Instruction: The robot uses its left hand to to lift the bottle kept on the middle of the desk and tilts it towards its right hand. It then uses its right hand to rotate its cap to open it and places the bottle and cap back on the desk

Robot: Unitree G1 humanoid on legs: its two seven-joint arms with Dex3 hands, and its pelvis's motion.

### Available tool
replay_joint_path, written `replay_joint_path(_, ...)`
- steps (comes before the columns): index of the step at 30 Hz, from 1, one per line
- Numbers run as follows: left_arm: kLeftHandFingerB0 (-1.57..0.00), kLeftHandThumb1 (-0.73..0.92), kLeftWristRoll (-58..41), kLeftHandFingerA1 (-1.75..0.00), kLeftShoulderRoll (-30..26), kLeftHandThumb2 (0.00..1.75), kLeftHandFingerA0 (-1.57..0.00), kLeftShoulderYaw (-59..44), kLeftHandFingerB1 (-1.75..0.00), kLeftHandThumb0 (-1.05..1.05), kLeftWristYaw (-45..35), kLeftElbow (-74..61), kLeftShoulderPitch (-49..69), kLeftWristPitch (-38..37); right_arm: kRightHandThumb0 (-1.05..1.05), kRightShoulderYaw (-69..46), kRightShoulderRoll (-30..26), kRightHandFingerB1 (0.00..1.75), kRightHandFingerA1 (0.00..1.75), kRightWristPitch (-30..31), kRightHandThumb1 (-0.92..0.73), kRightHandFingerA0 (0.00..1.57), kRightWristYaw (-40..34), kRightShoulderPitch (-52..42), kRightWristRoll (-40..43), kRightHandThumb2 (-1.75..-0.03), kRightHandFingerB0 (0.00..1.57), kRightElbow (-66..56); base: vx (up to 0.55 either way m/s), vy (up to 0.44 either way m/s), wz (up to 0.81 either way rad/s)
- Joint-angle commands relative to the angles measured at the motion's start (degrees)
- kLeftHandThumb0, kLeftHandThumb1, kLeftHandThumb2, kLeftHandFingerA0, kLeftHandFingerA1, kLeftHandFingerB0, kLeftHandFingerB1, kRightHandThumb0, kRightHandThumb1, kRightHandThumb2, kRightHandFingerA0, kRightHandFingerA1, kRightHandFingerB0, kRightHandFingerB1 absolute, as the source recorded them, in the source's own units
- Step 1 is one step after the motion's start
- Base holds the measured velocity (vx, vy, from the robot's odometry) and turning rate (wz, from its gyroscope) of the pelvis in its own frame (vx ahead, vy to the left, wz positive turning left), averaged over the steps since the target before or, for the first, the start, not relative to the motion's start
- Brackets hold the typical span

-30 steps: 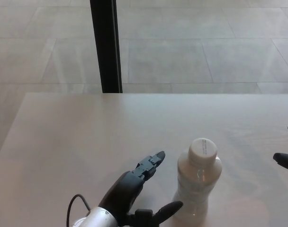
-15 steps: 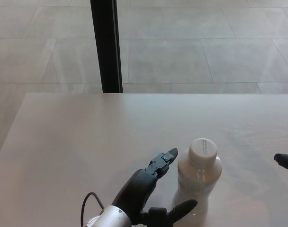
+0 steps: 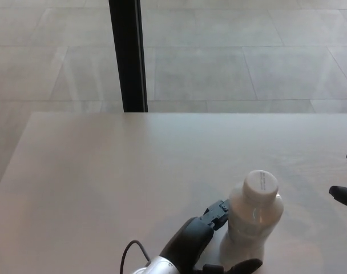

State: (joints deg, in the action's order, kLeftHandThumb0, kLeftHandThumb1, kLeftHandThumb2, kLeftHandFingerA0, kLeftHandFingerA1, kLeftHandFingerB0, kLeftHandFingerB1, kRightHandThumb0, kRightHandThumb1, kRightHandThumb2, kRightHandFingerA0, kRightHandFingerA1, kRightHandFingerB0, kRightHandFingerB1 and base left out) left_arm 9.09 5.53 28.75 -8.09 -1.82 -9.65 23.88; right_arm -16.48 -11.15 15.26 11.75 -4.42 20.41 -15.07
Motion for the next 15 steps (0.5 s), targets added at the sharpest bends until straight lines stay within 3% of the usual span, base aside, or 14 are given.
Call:
replay_joint_path(1,0.0,0.57,2.44,0.0,1.53,0.72,0.0,1.01,0.0,-0.95,2.5,2.02,-1.43,-1.2,-0.71,0.05,0.54,0.33,0.67,-1.52,-0.68,0.39,-1.08,-0.53,-1.11,-0.61,0.42,0.14,0.0,0.0,0.0)
replay_joint_path(2,0.0,0.55,2.12,0.0,3.34,0.7,0.0,0.51,0.0,-0.93,4.48,2.72,-0.76,-1.64,-0.73,-0.17,0.4,0.33,0.69,-1.67,-0.67,0.39,-0.99,-0.63,-1.11,-0.61,0.42,0.26,0.0,0.0,0.0)
replay_joint_path(3,0.0,0.58,1.61,0.0,6.51,0.7,0.0,-0.53,0.0,-0.93,7.95,3.53,0.74,-2.04,-0.73,-0.62,0.29,0.48,0.69,-1.6,-0.52,0.38,-0.95,-0.8,-0.88,-0.93,0.35,0.28,0.0,0.0,0.0)
replay_joint_path(4,0.0,0.59,1.92,0.0,7.52,0.69,0.0,-0.88,0.0,-0.94,9.03,3.8,1.21,-2.04,-0.73,-0.76,0.35,0.33,0.73,-1.51,-0.67,0.38,-0.83,-0.88,-0.58,-0.61,0.42,0.27,0.0,0.0,0.0)
replay_joint_path(5,0.0,0.59,2.26,0.0,8.4,0.69,0.0,-1.13,0.0,-0.94,10.16,4.05,1.6,-2.07,-0.73,-0.87,0.35,0.33,0.73,-1.51,-0.67,0.38,-0.57,-0.94,-0.26,-0.61,0.42,0.32,0.0,0.0,0.0)
replay_joint_path(6,0.0,0.55,2.62,0.0,9.74,0.82,0.0,-1.33,0.0,-0.93,12.36,4.7,2.11,-2.9,-0.73,-1.02,0.16,0.33,0.73,-1.44,-0.67,0.38,-0.67,-1.12,-0.42,-0.61,0.42,0.09,0.0,0.0,0.0)
replay_joint_path(10,0.0,0.58,2.13,0.0,12.25,0.8,0.0,-2.31,0.0,-0.87,16.37,5.69,2.15,-3.95,-0.73,-0.98,0.05,0.33,0.76,-1.97,-0.67,0.38,-0.19,-0.69,-0.39,-0.61,0.42,0.81,0.0,0.0,0.0)
replay_joint_path(11,0.0,0.66,2.21,0.0,13.15,0.68,0.0,-2.47,0.0,-0.87,17.78,6.25,1.85,-3.83,-0.74,-1.0,0.05,0.48,0.74,-2.09,-0.53,0.39,-0.12,-0.61,-0.37,-0.92,0.36,0.84,0.0,0.0,0.0)
replay_joint_path(12,0.0,0.52,2.67,-0.36,13.63,1.01,0.0,-2.13,-0.2,-1.02,18.85,6.86,1.36,-3.7,-0.74,-1.12,-0.03,0.33,0.79,-2.26,-0.67,0.38,-0.09,-0.62,-0.42,-0.61,0.42,0.9,0.0,0.0,0.0)
replay_joint_path(13,0.0,0.51,3.28,-0.35,14.83,1.0,0.0,-1.96,-0.19,-1.04,20.67,7.99,0.68,-2.86,-0.72,-1.21,0.09,0.33,0.79,-2.03,-0.67,0.37,-0.37,-0.67,-0.36,-0.61,0.41,0.64,0.0,0.0,0.0)
replay_joint_path(14,0.0,0.59,3.86,0.0,15.11,0.81,0.0,-1.6,0.0,-0.84,21.78,8.85,0.11,-2.37,-0.73,-1.09,0.2,0.33,0.79,-2.27,-0.68,0.39,-0.4,-0.6,-0.52,-0.61,0.41,0.82,0.0,0.0,0.0)
replay_joint_path(15,0.0,0.58,4.25,0.0,15.78,0.79,0.0,-1.26,0.0,-0.85,22.83,9.55,-0.29,-1.56,-0.72,-1.22,0.18,0.34,0.78,-2.37,-0.68,0.38,-0.42,-0.62,-0.51,-0.61,0.42,0.87,0.0,0.0,0.0)
